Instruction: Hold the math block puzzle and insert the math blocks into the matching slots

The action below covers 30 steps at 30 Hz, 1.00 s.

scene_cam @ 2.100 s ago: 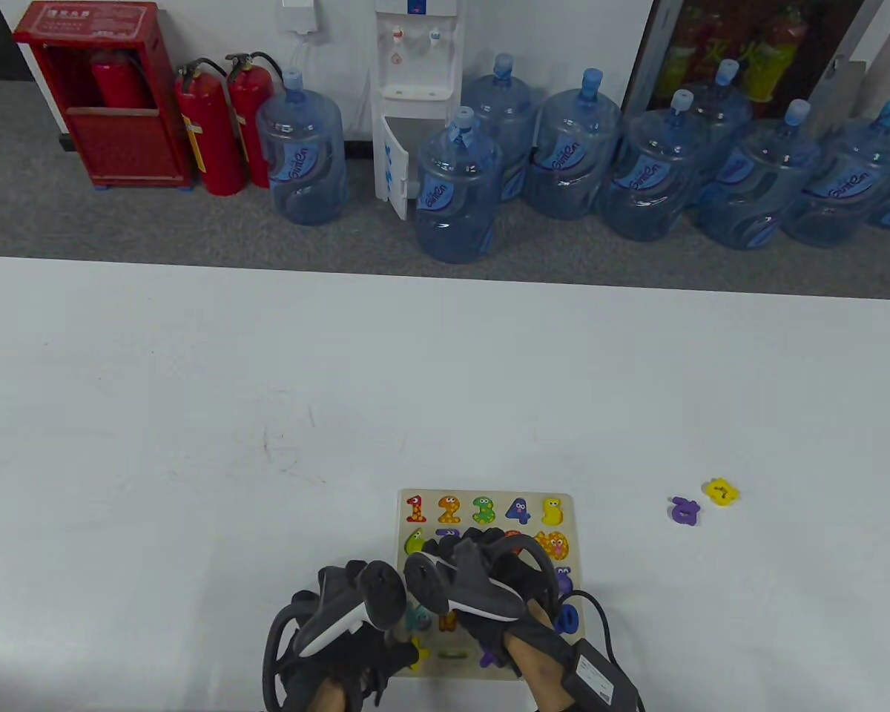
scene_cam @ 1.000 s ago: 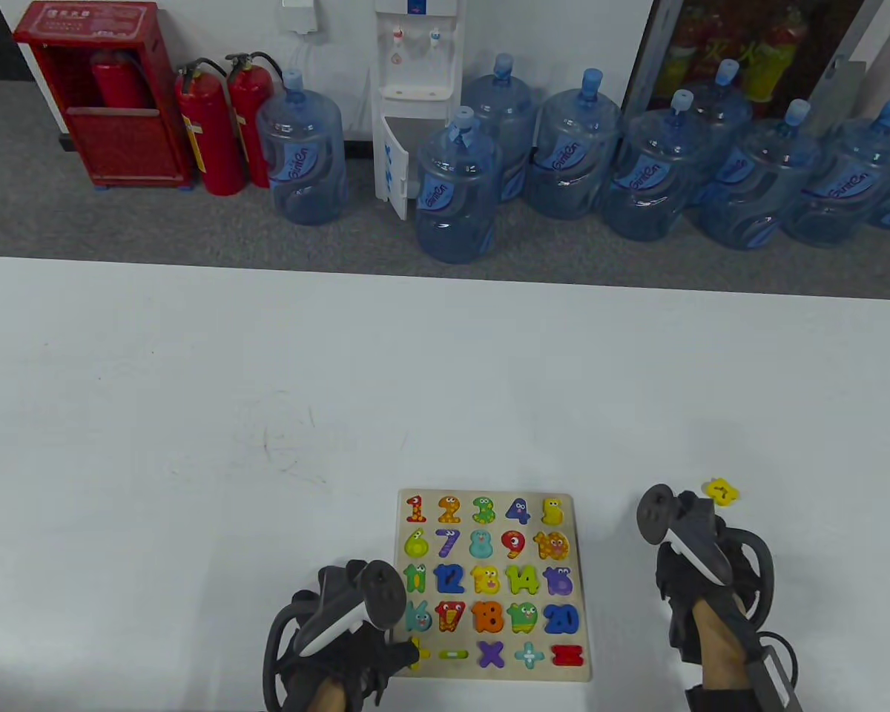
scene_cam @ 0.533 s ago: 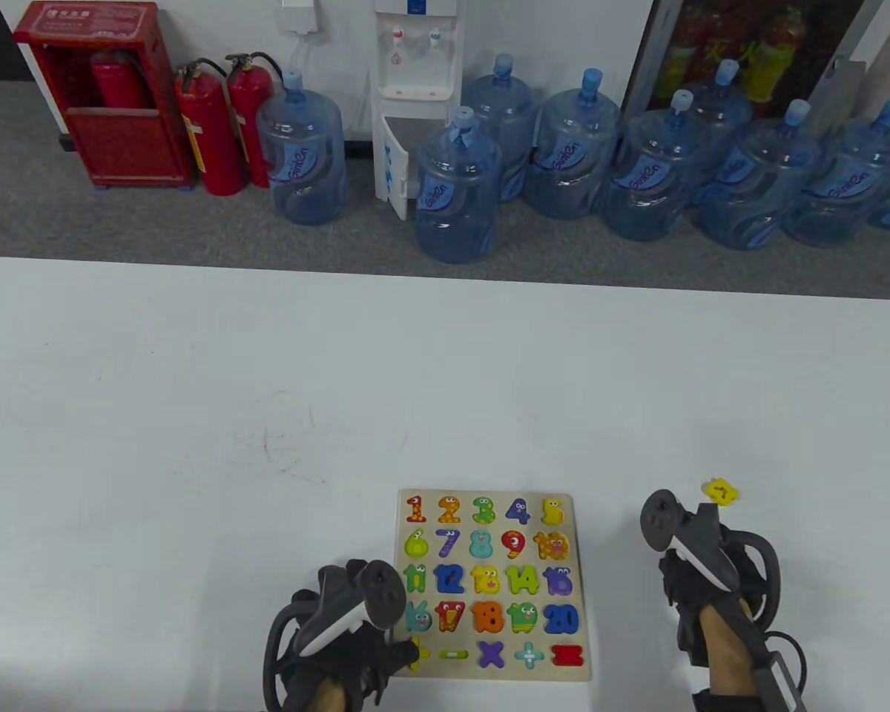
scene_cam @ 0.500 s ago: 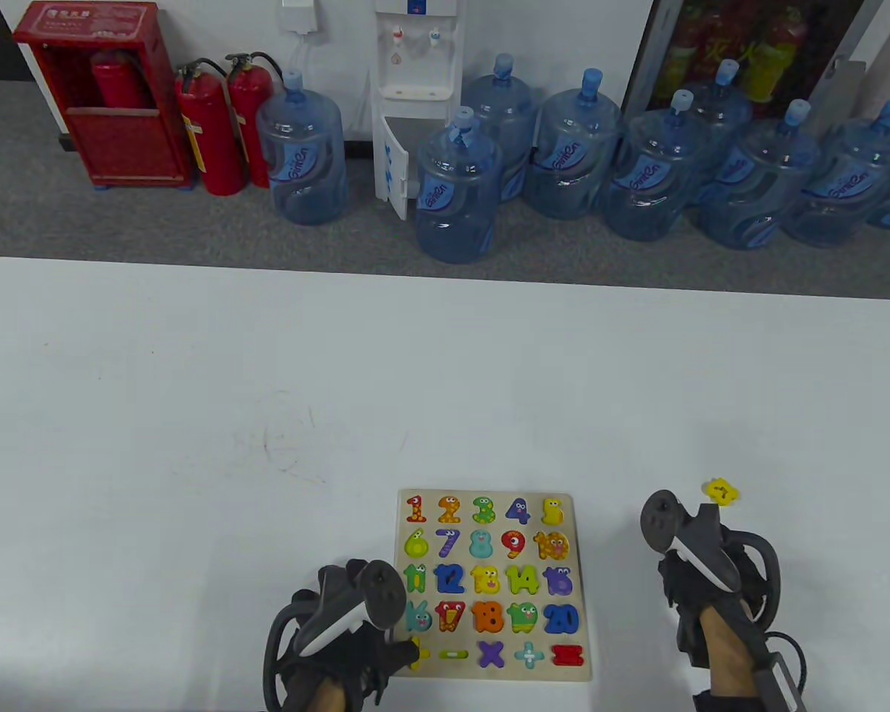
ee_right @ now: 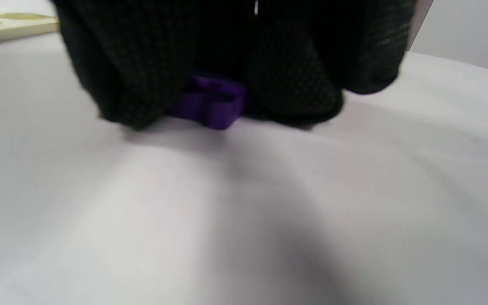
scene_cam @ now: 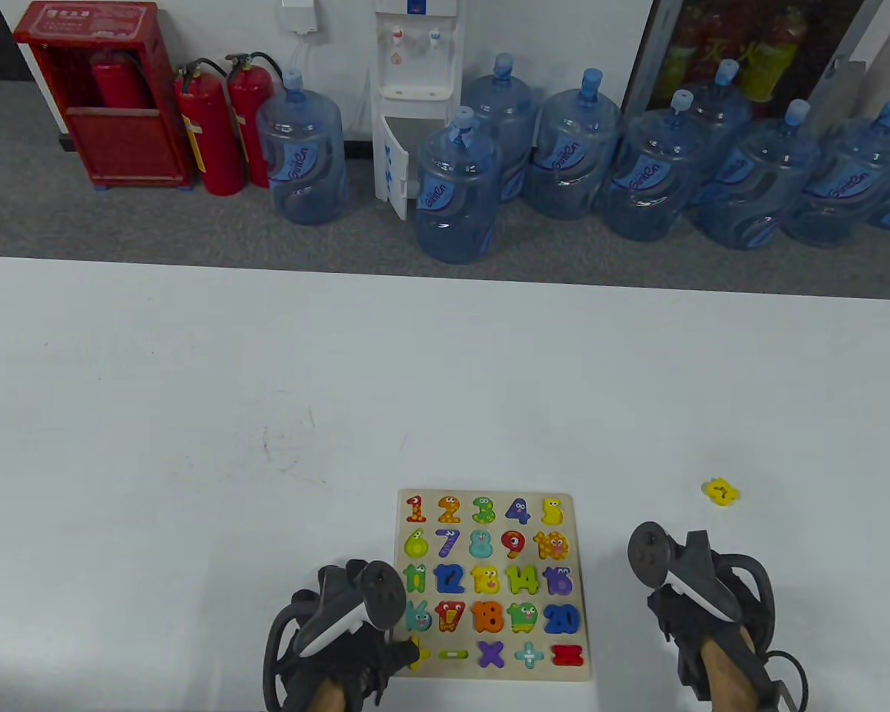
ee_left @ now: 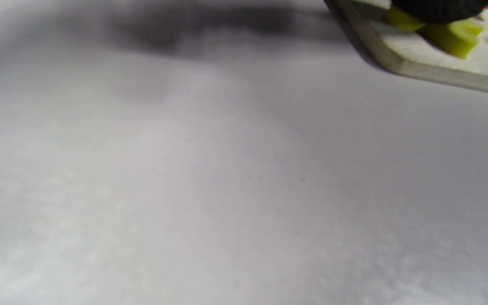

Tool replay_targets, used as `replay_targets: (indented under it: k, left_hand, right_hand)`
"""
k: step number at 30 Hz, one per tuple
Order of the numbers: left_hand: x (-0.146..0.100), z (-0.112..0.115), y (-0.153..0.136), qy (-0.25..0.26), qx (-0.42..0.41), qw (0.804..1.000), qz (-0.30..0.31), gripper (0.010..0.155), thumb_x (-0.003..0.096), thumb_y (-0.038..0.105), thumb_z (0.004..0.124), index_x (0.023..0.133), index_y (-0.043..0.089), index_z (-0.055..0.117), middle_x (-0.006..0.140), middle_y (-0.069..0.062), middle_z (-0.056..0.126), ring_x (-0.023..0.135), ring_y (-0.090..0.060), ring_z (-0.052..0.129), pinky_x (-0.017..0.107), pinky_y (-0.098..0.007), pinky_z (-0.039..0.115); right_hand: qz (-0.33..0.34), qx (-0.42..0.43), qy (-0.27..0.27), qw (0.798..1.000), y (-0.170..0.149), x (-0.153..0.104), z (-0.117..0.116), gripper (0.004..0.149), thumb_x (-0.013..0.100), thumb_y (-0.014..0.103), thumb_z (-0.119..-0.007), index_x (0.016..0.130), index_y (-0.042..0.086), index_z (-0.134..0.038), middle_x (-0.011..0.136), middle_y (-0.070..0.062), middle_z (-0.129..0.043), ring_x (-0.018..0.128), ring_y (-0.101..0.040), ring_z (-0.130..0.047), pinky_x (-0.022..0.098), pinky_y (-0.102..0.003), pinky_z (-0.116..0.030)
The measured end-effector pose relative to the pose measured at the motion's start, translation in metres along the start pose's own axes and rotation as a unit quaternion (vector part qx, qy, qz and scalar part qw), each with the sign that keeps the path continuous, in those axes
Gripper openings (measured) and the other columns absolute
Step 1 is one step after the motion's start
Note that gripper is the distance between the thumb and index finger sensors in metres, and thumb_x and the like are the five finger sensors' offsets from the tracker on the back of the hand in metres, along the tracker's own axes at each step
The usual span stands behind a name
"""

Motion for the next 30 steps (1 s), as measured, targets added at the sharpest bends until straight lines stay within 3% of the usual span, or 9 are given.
replay_targets:
  k: [8, 12, 18, 21, 30]
  left_hand:
    - [0.000, 0.000, 0.000, -0.001, 0.000, 1.000, 0.000, 0.092, 0.0347, 0.061, 0.065, 0.104, 0.026, 0.015, 0.105, -0.004, 0.000, 0.100, -0.045, 0.001, 0.070, -0.073, 0.021]
    - [0.000, 0.000, 0.000, -0.001, 0.000, 1.000, 0.000, 0.092, 0.0347, 0.061, 0.065, 0.104, 0.026, 0.015, 0.105, -0.004, 0.000, 0.100, -0.046, 0.001, 0.070, -0.073, 0.021]
    - [0.000, 0.000, 0.000, -0.001, 0.000, 1.000, 0.000, 0.092, 0.0347, 0.061, 0.065, 0.104, 0.026, 0.015, 0.105, -0.004, 0.000, 0.100, -0.046, 0.001, 0.070, -0.073, 0.021]
    - [0.000, 0.000, 0.000, -0.001, 0.002, 1.000, -0.001, 0.092, 0.0347, 0.061, 0.065, 0.104, 0.026, 0.015, 0.105, -0.004, 0.000, 0.100, -0.046, 0.001, 0.070, -0.073, 0.021]
    - [0.000, 0.000, 0.000, 0.000, 0.001, 1.000, 0.000, 0.092, 0.0347, 0.061, 0.065, 0.104, 0.027, 0.015, 0.105, -0.004, 0.000, 0.100, -0.045, 0.001, 0.070, -0.073, 0.020]
  right_hand:
    - [-0.007, 0.083, -0.059, 0.995, -0.015, -0.009, 0.016, 0.055, 0.028, 0.037, -0.081, 0.081, 0.025, -0.074, 0.081, -0.006, -0.076, 0.055, -0.023, -0.096, 0.047, -0.041, -0.081]
    - [-0.051, 0.052, -0.087, 0.994, -0.021, -0.008, 0.015, 0.062, 0.028, 0.045, -0.076, 0.085, 0.022, -0.071, 0.084, -0.008, -0.075, 0.049, -0.021, -0.099, 0.039, -0.037, -0.084]
    - [-0.074, 0.011, -0.024, 0.997, -0.018, -0.002, -0.001, 0.072, 0.020, 0.054, -0.077, 0.083, 0.019, -0.075, 0.079, -0.009, -0.082, 0.045, -0.021, -0.103, 0.034, -0.035, -0.086]
    - [-0.086, -0.017, -0.043, 0.995, -0.013, 0.000, -0.004, 0.072, 0.020, 0.054, -0.076, 0.082, 0.018, -0.076, 0.077, -0.009, -0.083, 0.041, -0.019, -0.102, 0.033, -0.034, -0.086]
    - [-0.010, -0.025, -0.036, 0.999, 0.013, -0.008, -0.005, 0.064, 0.026, 0.037, -0.083, 0.087, 0.030, -0.068, 0.092, 0.002, -0.070, 0.066, -0.021, -0.089, 0.057, -0.041, -0.075]
Point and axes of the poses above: the tracker on the back of each hand, its own y axis roughly to the thumb side, its own x axis roughly from the wrist to the fingertips, z = x × y, the point moved 3 cm from there along x, roughly from the wrist to the fingertips
